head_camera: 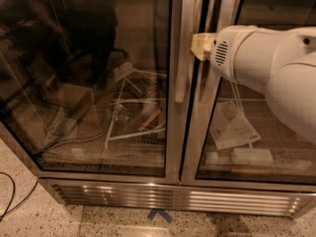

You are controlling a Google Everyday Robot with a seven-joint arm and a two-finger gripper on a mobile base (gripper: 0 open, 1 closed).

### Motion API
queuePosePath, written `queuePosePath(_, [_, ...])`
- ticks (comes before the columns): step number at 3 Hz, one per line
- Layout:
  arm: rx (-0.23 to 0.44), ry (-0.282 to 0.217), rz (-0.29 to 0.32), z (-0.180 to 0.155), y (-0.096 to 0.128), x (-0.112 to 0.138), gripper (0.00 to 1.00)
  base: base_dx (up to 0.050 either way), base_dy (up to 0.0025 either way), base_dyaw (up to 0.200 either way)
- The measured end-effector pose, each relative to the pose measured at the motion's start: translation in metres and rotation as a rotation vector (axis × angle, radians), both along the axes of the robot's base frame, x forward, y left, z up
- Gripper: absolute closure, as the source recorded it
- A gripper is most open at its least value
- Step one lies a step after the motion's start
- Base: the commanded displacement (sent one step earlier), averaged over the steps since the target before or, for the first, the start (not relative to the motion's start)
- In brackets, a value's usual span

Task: Open top drawer

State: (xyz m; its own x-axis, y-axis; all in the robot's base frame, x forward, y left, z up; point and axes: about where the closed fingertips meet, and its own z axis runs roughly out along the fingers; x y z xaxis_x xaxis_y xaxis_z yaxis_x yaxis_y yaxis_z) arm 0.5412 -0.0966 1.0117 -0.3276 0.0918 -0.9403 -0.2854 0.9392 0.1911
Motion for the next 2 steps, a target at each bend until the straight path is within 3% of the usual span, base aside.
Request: queuePosePath(2, [0.016, 0.01, 0.012, -0.0037, 0.0063, 0.0006, 1.0, 0.0, 0.0, 0.0])
